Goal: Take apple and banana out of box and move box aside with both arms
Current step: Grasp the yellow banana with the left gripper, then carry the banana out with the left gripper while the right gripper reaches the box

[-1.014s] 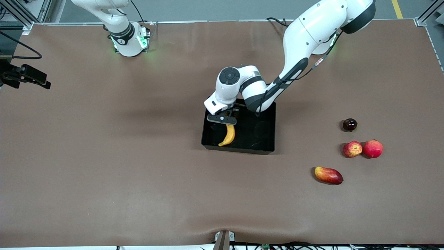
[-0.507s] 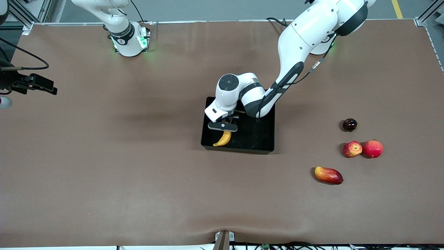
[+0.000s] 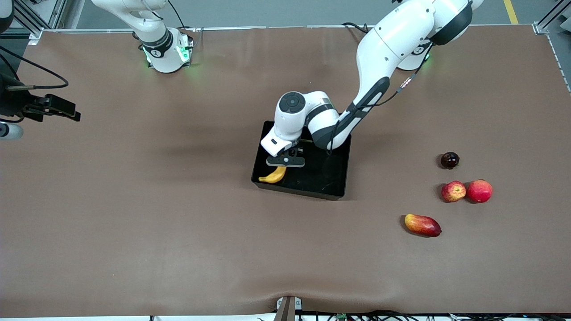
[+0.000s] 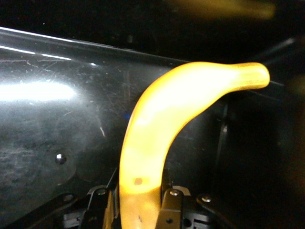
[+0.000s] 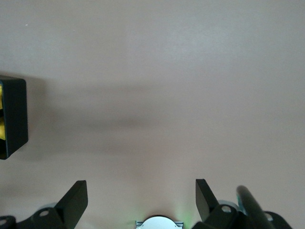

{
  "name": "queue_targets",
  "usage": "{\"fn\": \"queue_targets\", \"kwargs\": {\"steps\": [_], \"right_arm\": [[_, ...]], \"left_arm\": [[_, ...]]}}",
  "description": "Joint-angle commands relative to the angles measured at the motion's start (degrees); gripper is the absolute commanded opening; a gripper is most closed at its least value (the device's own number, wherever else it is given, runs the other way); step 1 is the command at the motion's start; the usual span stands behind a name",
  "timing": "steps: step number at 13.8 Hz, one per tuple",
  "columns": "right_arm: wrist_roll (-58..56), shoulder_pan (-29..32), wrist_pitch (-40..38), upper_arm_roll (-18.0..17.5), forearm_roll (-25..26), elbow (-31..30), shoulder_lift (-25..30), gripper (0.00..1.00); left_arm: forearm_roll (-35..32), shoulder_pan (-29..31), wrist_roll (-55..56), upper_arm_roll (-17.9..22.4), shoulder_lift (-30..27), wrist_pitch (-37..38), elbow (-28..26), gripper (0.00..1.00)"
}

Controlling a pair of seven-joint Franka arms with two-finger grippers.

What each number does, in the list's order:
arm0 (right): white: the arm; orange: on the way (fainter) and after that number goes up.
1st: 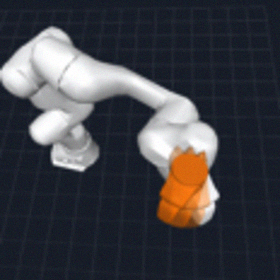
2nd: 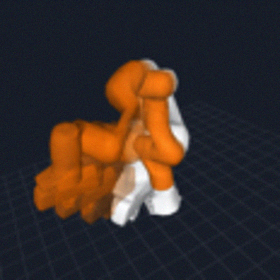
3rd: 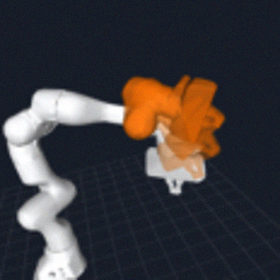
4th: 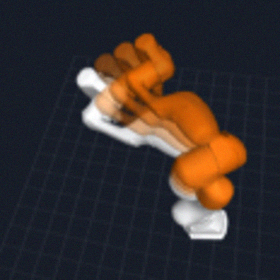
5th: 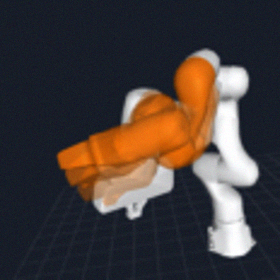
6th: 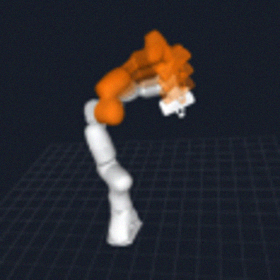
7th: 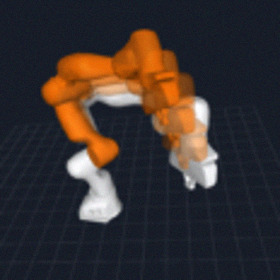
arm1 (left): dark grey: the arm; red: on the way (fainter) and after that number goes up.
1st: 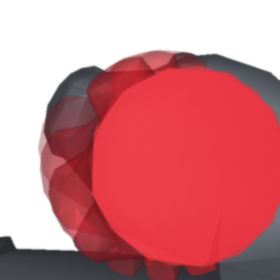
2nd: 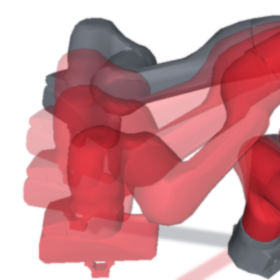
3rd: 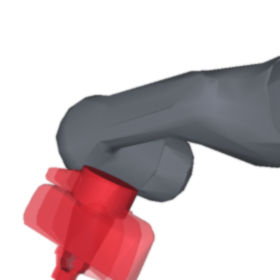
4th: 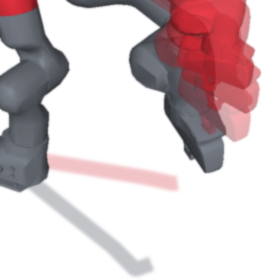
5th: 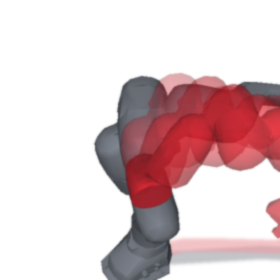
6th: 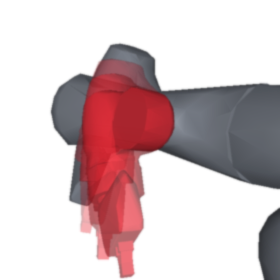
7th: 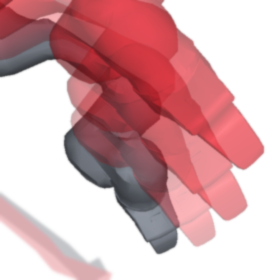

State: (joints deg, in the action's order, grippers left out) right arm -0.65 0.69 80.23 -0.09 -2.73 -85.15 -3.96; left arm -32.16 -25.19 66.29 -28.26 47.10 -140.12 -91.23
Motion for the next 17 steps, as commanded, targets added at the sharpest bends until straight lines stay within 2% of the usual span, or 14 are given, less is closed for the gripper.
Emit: {"fn": "queue_targets", "kwargs": {"steps": [1,6,7,10,14,17], "right_arm": [[0.47,-4.10,0.10,0.00,-2.18,0.78,-0.70,1.00],[1.26,-4.20,0.45,0.00,-10.44,0.69,-4.03,1.00],[2.39,-4.72,1.06,0.00,-11.58,0.69,-5.00,1.00],[8.45,-8.93,6.23,0.00,-12.56,0.34,-7.63,1.00],[13.64,-16.05,13.34,0.00,-12.56,0.07,-12.20,1.00],[18.30,-20.18,19.41,0.09,-12.47,-1.59,-15.80,1.00]], "left_arm": [[-0.80,0.14,1.65,-1.71,-5.08,6.32,-0.44,0.00],[1.04,0.93,1.29,-2.50,-11.58,14.33,-0.61,0.00],[1.91,2.76,0.68,-2.76,-13.25,15.56,-0.70,0.00],[9.11,10.75,-4.40,-4.70,-18.61,18.46,-0.79,0.00],[9.30,22.43,-18.00,-4.70,-22.32,26.20,-1.05,0.00],[9.39,31.58,-23.75,-4.61,-21.62,26.65,-2.27,0.00]]}}
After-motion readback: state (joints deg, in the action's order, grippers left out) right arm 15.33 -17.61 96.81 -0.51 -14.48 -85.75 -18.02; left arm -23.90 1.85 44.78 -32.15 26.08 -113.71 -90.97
